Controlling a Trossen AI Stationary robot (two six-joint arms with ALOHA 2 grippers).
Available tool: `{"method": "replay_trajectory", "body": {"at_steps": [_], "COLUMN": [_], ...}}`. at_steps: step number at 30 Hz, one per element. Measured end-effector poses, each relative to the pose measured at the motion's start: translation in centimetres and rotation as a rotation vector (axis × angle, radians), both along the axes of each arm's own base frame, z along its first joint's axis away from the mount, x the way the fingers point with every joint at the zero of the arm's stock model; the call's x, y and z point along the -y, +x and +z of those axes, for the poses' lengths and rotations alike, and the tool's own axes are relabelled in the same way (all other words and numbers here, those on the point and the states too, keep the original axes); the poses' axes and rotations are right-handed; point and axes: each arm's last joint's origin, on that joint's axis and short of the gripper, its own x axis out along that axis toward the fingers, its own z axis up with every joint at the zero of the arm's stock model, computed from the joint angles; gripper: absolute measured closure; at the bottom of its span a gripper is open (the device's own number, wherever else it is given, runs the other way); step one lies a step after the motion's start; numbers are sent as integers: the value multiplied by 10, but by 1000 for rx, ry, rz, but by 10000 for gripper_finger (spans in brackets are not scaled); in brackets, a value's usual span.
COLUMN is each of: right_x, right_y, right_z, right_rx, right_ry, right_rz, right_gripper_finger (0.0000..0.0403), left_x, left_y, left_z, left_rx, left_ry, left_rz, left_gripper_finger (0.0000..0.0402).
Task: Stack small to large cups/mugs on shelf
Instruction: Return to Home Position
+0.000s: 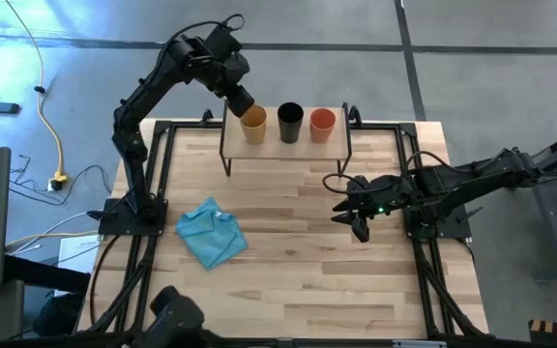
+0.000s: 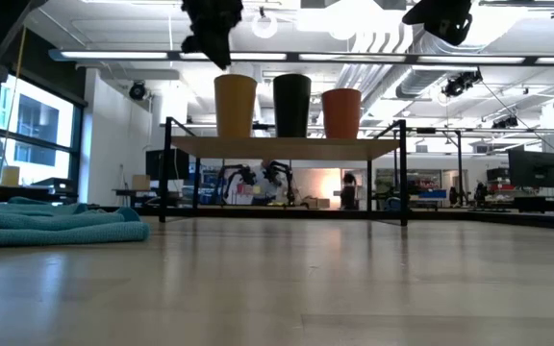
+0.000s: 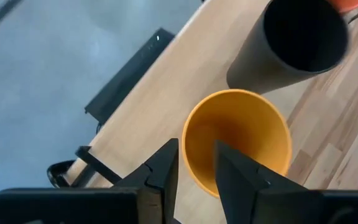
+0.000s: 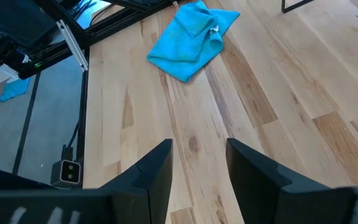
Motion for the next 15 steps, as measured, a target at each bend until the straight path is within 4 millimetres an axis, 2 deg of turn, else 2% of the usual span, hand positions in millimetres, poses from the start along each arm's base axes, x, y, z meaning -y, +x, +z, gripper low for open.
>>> {"method": "replay_trajectory", "body": {"at_steps": [7, 15], "right_x": [0, 2], "right_y": [0, 0], "right_z": [0, 0], "right_rx": [6, 18], "right_ry": [-55, -158], "right_rz": [39, 106], "right_gripper_finger": [261, 261], "left_x": [25, 68], "left_y": [-23, -61], "left_z": [35, 80], "left_rx": [100, 263], "left_ry": [107, 242], "left_rz": [-1, -43], "left_gripper_finger": [314, 314]}}
